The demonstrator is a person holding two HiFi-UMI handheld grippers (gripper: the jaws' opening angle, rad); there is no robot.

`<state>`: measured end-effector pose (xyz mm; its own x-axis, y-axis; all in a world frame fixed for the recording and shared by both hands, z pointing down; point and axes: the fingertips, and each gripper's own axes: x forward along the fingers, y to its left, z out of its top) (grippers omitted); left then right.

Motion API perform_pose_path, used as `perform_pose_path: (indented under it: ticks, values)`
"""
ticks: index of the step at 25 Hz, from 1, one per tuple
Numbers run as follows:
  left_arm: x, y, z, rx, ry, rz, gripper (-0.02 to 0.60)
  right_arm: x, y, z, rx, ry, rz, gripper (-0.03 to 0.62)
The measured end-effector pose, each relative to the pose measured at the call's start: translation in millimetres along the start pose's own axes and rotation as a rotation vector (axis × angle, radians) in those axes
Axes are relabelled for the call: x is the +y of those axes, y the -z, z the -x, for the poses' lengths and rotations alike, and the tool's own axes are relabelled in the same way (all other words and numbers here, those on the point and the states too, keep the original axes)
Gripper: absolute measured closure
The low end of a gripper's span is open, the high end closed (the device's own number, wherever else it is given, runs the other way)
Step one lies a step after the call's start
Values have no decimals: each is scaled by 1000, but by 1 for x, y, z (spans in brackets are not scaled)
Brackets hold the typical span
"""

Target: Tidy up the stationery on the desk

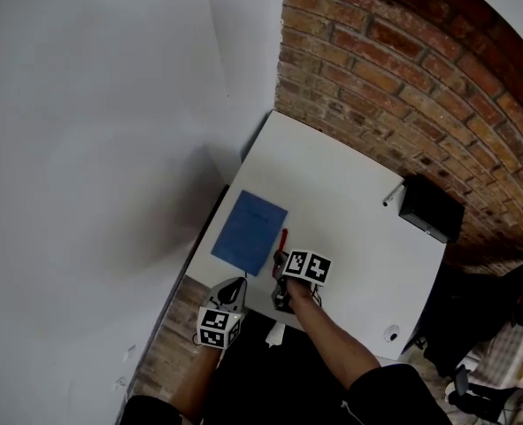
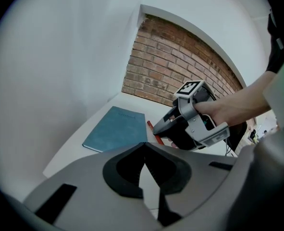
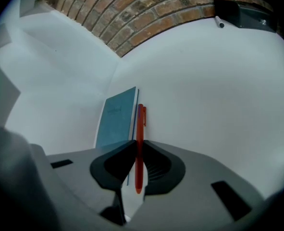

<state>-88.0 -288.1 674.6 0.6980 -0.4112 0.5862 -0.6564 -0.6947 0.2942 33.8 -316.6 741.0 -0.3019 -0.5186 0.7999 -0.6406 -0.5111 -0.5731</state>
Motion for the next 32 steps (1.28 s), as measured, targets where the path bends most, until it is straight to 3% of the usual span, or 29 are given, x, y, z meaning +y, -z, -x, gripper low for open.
perform_pose_path:
  ticks: [14, 32]
  values:
    - [6, 9, 1, 18, -16, 21, 568, 11, 2, -19, 35, -36, -67, 528]
    - [1, 7, -3, 30, 8, 3, 568, 13, 4, -19, 51, -180, -141, 528]
